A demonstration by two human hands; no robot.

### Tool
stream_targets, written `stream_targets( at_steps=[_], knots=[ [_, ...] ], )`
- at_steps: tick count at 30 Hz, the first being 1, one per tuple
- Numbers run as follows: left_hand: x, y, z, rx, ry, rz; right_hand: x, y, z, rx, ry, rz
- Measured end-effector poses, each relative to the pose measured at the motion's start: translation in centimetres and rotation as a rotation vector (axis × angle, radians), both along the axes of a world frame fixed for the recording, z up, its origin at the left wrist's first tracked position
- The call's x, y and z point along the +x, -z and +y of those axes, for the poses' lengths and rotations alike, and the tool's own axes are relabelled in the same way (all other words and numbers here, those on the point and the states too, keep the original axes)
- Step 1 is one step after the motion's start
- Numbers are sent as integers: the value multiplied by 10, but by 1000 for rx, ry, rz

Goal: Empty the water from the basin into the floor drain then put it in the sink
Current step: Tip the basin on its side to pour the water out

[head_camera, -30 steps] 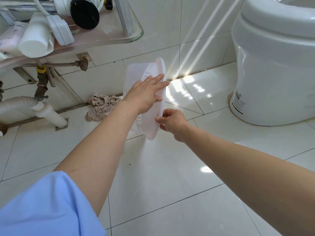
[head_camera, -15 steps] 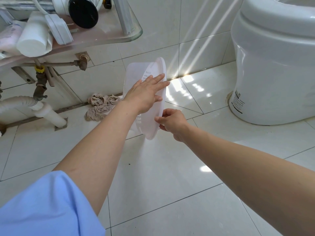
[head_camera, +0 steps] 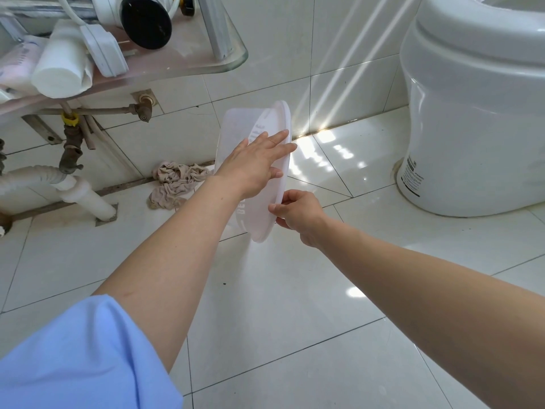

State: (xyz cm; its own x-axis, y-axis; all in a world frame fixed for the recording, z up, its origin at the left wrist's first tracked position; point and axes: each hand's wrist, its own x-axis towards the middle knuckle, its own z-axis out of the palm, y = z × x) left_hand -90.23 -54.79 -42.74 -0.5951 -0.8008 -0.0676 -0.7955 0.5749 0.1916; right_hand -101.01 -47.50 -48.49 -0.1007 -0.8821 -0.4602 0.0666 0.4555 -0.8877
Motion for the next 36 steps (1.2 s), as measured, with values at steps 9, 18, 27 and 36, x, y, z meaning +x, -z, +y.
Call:
stream_targets(
  at_steps=[9,18,27,36],
  knots=[
    [0,1,0,7,14,-7,1,1,1,8,1,-2],
    [0,2,0,1,15,8,1,1,1,9,4,7],
    [2,-1,5,-95,-57,-12,-8,1,-3,-13,-14,62],
    [14,-10,5,-249,-75,47,-29,-1,-9,-103,-114,288]
  ],
)
